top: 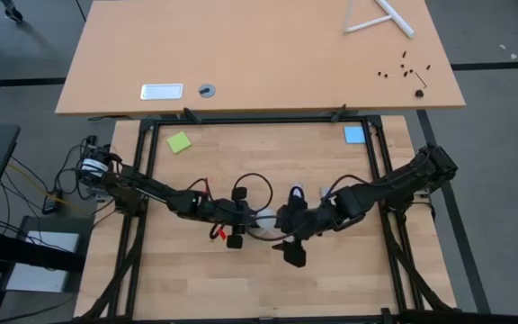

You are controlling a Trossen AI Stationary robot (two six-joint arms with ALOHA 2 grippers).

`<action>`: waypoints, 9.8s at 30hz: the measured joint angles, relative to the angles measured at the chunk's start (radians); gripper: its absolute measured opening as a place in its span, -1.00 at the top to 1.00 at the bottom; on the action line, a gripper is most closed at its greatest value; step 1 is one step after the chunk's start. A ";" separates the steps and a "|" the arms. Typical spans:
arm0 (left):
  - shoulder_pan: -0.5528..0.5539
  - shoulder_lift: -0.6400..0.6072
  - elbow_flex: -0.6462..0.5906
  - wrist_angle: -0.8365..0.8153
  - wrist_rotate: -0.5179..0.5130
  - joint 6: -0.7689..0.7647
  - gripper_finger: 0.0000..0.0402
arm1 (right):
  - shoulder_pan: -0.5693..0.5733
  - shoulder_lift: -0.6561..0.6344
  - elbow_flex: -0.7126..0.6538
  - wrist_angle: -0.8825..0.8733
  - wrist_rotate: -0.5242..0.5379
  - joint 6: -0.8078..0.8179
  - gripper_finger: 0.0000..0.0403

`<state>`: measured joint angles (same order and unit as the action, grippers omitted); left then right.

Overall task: Screw lightbulb
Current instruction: Remove the lightbulb from the lamp

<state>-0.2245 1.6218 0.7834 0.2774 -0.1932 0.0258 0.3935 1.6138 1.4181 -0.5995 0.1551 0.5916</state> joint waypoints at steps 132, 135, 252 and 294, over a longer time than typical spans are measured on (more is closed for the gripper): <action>0.002 0.000 0.098 -0.116 -0.018 -0.065 0.25 | -0.169 0.251 0.296 -0.373 -0.021 0.141 -0.68; 0.002 0.000 0.098 -0.117 -0.017 -0.065 0.25 | -0.169 0.251 0.296 -0.374 -0.017 0.134 -0.59; 0.002 -0.001 0.099 -0.133 -0.011 -0.062 0.25 | -0.107 0.257 0.296 -0.378 0.184 -0.871 -0.61; 0.002 -0.001 0.099 -0.128 -0.014 -0.079 0.25 | -0.179 0.249 0.285 -0.374 0.003 0.326 -0.51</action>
<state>-0.2226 1.6211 0.8825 0.1496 -0.2077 -0.0528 0.2146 1.8626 1.7027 -0.9734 0.1581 0.9176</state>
